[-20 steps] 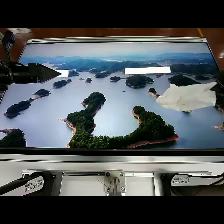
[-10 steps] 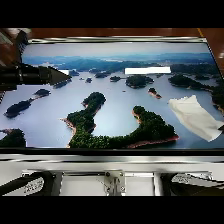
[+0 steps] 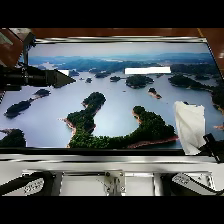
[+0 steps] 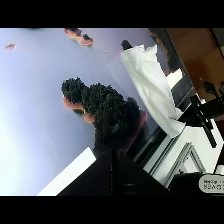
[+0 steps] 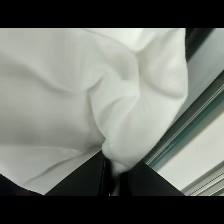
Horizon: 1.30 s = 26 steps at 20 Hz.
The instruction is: Fold the shirts.
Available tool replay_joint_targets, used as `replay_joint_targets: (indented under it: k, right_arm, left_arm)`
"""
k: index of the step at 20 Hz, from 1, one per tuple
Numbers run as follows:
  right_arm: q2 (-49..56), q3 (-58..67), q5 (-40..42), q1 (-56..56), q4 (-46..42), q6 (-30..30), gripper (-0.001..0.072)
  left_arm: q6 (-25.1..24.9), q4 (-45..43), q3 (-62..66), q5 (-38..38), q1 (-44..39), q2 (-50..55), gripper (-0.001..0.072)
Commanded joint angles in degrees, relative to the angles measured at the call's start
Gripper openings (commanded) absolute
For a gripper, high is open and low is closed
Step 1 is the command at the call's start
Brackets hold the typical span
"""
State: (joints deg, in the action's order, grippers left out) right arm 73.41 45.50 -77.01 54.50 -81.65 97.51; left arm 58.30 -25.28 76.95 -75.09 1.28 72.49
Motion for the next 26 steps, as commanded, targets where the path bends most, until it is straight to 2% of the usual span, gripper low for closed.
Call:
replay_joint_targets:
  k: [1, 6, 7, 8, 9, 12, 14, 15, 17, 18, 20, 21, 23, 24, 26]
  right_arm:
    - [-2.6, -5.1, 1.8, 0.2, -3.1, 0.9, 0.0073]
    - [-3.9, -5.5, 2.7, 0.2, -4.3, 3.0, 0.0081]
    - [-3.9, -5.5, 2.5, 0.2, -4.2, 4.0, 0.0168]
    - [-3.9, -5.5, 1.8, 0.2, -4.2, 3.8, 0.0479]
    - [-3.9, -5.5, 0.2, 0.2, -4.3, 1.1, 0.0626]
    - [-4.5, -4.4, -6.4, 0.2, -11.0, -0.1, 0.0625]
    - [-6.5, 0.1, -11.2, 0.1, -15.9, -0.8, 0.0624]
    - [-8.0, 3.6, -12.3, 0.1, -16.4, -2.9, 0.0624]
    - [-11.0, 11.6, -11.0, -1.3, -15.2, -5.6, 0.0623]
    - [-12.2, 15.6, -8.3, -3.3, -12.6, -7.0, 0.0623]
    - [-14.3, 22.4, 1.0, -10.4, -2.1, -10.3, 0.0623]
    - [-14.9, 24.7, 6.8, -15.6, 3.1, -11.1, 0.0623]
    - [-14.7, 26.8, 14.6, -28.2, 7.4, -10.6, 0.0624]
    - [-14.0, 26.8, 16.4, -34.5, 6.7, -9.4, 0.0625]
    - [-10.5, 26.8, 14.8, -45.0, 3.3, -4.3, 0.0627]
  left_arm:
    - [0.0, -1.0, 0.0, 0.0, -0.1, 0.0, 0.0037]
    - [-0.2, -1.0, 0.0, 0.0, -0.1, 0.0, 0.0037]
    - [-0.2, -1.0, 0.0, 0.0, -0.1, 0.0, 0.0037]
    - [-0.2, -1.0, 0.0, 0.0, -0.1, 0.0, 0.0037]
    - [-0.2, -1.0, 0.0, 0.0, -0.1, 0.0, 0.0037]
    - [-1.0, -1.0, 0.0, 0.0, -0.1, 0.0, 0.0037]
    - [-1.3, -1.2, 0.0, 0.1, -0.1, 0.0, 0.0037]
    - [-0.4, -2.3, 0.0, 0.5, -0.2, 0.0, 0.0036]
    - [6.8, -10.6, 0.0, 4.4, -1.0, 0.0, 0.0036]
    - [11.7, -18.1, 0.0, 7.6, -2.2, 0.1, 0.0035]
    - [23.5, -34.0, 0.1, 13.2, -6.2, 0.8, 0.0035]
    - [27.5, -40.8, 0.7, 13.2, -8.6, 1.8, 0.0035]
    - [33.8, -53.0, 3.3, 8.9, -13.9, 5.1, 0.0038]
    - [34.4, -56.0, 4.9, 5.5, -15.9, 7.4, 0.0113]
    - [36.2, -56.3, 7.5, 0.9, -17.6, 11.4, 0.0706]
